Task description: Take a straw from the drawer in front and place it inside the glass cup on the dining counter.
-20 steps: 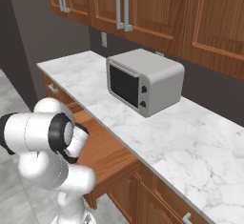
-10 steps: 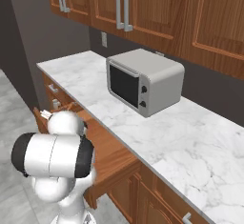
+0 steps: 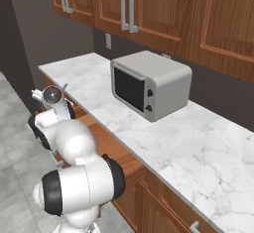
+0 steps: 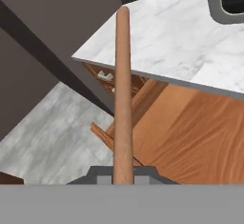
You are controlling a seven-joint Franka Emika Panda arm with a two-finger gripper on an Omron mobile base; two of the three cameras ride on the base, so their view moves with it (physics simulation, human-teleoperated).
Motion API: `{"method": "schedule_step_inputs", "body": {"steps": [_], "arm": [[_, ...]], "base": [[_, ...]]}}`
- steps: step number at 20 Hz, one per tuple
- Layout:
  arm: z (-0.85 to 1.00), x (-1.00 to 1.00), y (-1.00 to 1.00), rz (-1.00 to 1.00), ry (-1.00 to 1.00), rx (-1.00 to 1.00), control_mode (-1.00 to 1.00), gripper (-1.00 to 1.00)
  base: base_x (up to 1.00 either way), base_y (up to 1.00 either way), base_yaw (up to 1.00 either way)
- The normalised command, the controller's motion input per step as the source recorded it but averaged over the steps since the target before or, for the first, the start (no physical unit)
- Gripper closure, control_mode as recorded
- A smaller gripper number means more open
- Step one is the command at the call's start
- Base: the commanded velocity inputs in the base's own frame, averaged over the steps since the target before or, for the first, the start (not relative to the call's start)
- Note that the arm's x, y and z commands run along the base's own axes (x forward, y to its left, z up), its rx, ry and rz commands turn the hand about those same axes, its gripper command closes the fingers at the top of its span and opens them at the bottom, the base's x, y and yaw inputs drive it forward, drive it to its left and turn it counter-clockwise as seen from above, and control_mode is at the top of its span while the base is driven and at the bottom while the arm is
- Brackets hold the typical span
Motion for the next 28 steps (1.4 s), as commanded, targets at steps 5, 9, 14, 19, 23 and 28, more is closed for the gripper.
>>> {"method": "schedule_step_inputs", "body": {"steps": [5, 9, 14, 19, 23, 28], "arm": [[1.00, -0.08, 0.24, 0.00, 0.00, -0.20, -1.00, 1.00], [1.00, -0.49, 0.04, 0.00, 0.00, -0.22, -1.00, 1.00], [0.90, -0.91, -0.04, 0.00, 0.00, -0.15, -1.00, 1.00], [0.64, -0.89, -0.26, 0.00, 0.02, -0.08, -1.00, 1.00], [0.03, -0.48, -0.42, 0.00, 0.01, -0.01, -1.00, 1.00], [-0.35, -0.35, -0.72, 0.00, 0.00, 0.00, -1.00, 1.00]], "base": [[0.00, 0.00, 0.00], [0.00, 0.00, 0.00], [0.00, 0.00, 0.00], [0.00, 0.00, 0.00], [0.00, 0.00, 0.00], [0.00, 0.00, 0.00]]}}
